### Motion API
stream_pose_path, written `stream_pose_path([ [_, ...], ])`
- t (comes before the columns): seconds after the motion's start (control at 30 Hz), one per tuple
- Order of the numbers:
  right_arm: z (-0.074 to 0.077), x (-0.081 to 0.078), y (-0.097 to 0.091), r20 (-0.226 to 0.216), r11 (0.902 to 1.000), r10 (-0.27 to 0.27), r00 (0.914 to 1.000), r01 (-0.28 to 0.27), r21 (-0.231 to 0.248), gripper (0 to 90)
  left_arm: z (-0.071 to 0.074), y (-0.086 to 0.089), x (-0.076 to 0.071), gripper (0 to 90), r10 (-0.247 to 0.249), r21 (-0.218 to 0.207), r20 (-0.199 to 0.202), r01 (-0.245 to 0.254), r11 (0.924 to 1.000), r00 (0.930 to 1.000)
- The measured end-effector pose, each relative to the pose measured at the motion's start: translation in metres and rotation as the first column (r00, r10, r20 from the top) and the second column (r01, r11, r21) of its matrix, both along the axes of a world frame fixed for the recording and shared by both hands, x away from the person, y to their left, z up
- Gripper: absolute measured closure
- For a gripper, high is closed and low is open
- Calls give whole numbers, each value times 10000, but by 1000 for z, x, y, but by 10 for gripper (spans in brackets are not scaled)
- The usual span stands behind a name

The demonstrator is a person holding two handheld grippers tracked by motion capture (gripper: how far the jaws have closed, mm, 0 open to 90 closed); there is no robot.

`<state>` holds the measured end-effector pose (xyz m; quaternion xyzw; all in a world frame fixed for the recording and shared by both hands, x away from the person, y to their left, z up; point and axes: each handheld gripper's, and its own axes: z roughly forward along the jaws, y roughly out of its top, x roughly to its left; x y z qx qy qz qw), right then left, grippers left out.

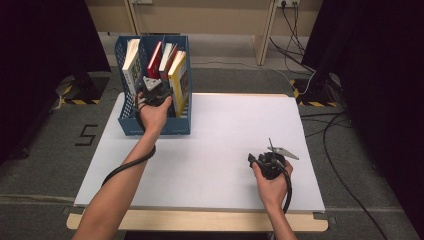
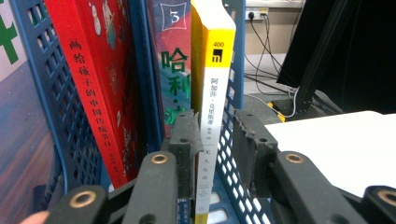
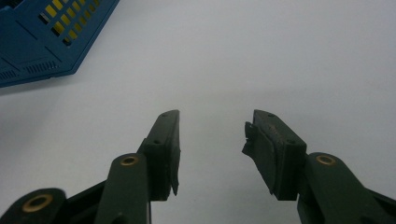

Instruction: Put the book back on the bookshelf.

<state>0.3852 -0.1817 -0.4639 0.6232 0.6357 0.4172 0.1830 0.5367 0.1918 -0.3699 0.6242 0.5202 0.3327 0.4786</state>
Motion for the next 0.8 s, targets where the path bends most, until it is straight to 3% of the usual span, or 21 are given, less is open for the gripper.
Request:
stream_pose_path([
  [0.37,-1,0,1,-63,10000,-42,10000,42,33,530,1,6,-15,566,-302,-95,-86,301,9995,9995],
  [0.8,-1,0,1,-33,10000,-38,10000,38,-7,529,2,15,-26,499,-599,-181,-229,595,9981,9979],
])
